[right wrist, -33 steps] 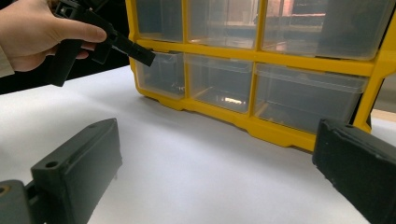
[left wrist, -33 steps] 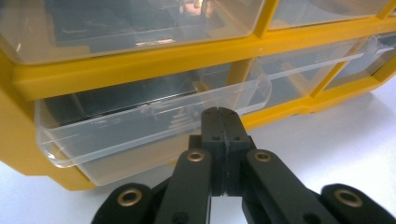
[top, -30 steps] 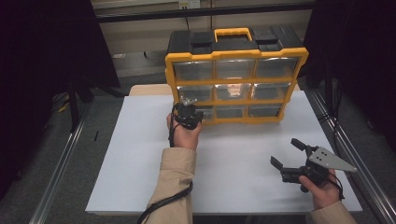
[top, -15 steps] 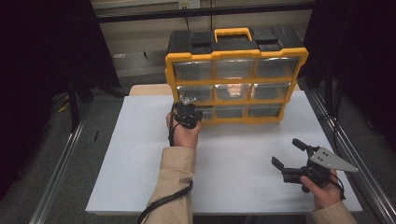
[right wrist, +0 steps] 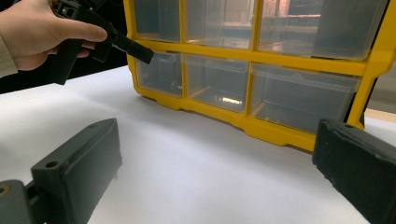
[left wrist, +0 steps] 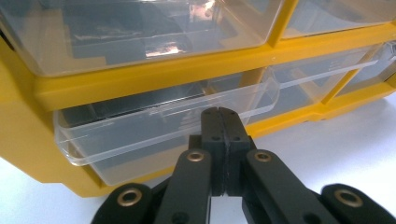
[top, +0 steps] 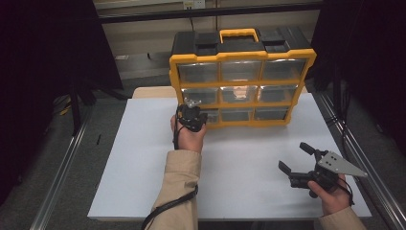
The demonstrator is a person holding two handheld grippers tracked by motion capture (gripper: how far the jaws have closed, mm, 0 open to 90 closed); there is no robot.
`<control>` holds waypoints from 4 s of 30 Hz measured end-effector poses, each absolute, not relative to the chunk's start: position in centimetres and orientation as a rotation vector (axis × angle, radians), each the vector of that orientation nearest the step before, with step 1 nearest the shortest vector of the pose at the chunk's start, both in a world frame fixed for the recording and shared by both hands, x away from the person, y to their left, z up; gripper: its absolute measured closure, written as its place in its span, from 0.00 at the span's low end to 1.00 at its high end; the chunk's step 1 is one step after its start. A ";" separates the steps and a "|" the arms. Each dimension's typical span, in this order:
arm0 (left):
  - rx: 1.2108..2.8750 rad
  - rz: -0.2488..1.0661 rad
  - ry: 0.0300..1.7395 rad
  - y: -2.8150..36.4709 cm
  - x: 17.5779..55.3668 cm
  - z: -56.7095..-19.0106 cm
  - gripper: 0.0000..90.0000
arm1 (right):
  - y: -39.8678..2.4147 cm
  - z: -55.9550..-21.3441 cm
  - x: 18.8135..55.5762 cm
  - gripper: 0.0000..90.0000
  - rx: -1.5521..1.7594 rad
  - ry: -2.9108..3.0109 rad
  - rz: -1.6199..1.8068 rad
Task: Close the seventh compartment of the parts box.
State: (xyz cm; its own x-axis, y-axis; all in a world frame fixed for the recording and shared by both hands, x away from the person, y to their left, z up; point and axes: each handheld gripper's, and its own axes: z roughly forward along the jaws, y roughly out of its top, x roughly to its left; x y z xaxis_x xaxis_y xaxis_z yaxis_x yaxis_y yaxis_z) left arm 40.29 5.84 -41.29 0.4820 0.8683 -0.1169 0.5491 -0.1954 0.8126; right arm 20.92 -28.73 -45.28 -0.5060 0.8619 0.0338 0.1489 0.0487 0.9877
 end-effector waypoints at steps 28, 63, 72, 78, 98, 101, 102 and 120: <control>1.882 0.492 1.187 5.8 40.8 -41.4 1.00 | -28.7 -45.2 20.8 0.01 1.031 1.715 1.508; 1.871 0.516 1.193 5.5 41.1 -41.5 1.00 | -29.2 -45.2 20.5 0.01 1.044 1.700 1.500; 1.863 0.515 1.199 5.3 41.2 -41.6 1.00 | -29.3 -45.2 20.6 0.01 1.039 1.701 1.499; 1.861 0.520 1.199 5.3 41.2 -41.7 1.00 | -29.2 -45.2 20.6 0.01 1.044 1.694 1.506; 1.828 0.490 1.177 6.0 40.6 -42.0 0.84 | -29.2 -45.2 20.6 0.01 1.046 1.694 1.504; 1.809 0.479 1.174 6.4 40.3 -42.1 0.79 | -29.2 -45.3 20.6 0.01 1.042 1.700 1.500; 1.819 0.474 1.164 6.5 40.2 -42.0 0.78 | -29.2 -45.3 20.6 0.01 1.038 1.702 1.500; 1.773 0.389 1.119 8.7 38.3 -42.5 0.57 | -29.2 -45.3 20.6 0.01 1.041 1.701 1.495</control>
